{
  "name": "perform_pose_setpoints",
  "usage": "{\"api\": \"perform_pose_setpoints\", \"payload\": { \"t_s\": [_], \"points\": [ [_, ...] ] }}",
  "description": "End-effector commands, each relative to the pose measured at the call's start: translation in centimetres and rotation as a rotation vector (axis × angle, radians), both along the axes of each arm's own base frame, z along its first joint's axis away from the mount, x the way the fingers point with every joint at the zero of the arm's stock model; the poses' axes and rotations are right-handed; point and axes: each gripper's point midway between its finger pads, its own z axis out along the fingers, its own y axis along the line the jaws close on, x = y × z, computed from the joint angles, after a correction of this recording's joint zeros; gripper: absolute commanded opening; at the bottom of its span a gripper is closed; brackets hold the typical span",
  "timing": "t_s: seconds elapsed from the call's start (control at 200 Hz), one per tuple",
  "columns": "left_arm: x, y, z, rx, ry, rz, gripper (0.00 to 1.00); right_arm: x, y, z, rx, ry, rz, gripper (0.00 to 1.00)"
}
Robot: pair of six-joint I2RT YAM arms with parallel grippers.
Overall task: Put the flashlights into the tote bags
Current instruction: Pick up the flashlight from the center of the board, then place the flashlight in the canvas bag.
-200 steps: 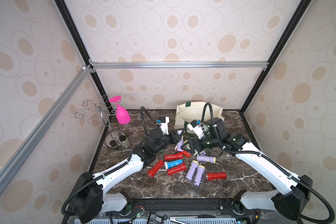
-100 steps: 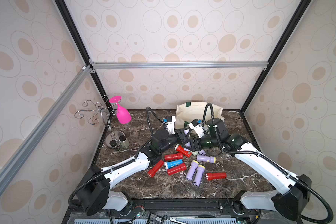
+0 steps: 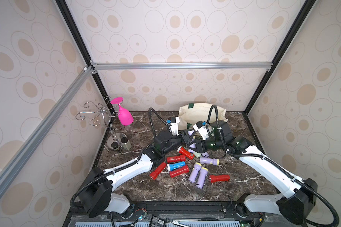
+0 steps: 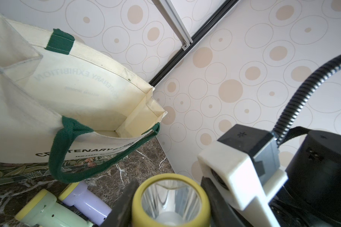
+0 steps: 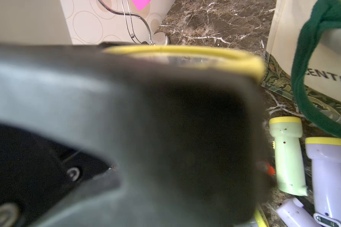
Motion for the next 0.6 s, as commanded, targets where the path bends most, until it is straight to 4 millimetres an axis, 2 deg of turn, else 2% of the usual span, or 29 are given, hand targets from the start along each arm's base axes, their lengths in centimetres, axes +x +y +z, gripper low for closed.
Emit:
{"api": "perform_pose_setpoints", "payload": {
  "t_s": [0.0,0.035,0.07,0.205,0.33,0.355,0.595],
  "points": [
    [-0.2,0.4,3.3,-0.034,-0.059,0.017,0.52,-0.2,-0.8,1.7,0.016,-0.054,-0.003,0.0],
    [-0.2,0.5,3.4,-0.011,-0.068,0.023,0.67,-0.3,-1.1,1.7,0.007,-0.056,-0.01,0.0],
    [-0.1,0.6,3.4,0.017,-0.075,0.03,0.78,-0.3,-1.6,1.8,-0.003,-0.059,-0.019,0.0],
    [0.5,1.7,3.1,0.113,-0.088,0.059,0.99,0.4,-4.0,2.2,-0.089,-0.076,-0.095,0.0],
    [1.0,2.9,2.8,0.148,-0.078,0.062,1.0,1.8,-6.1,2.7,-0.196,-0.075,-0.157,0.0],
    [1.0,3.1,1.9,0.18,-0.052,0.057,1.0,2.1,-6.4,2.8,-0.215,-0.074,-0.163,0.0],
    [2.2,5.2,-1.5,0.281,0.022,0.037,1.0,6.5,-9.6,3.7,-0.47,-0.101,-0.242,0.0]
  ]
}}
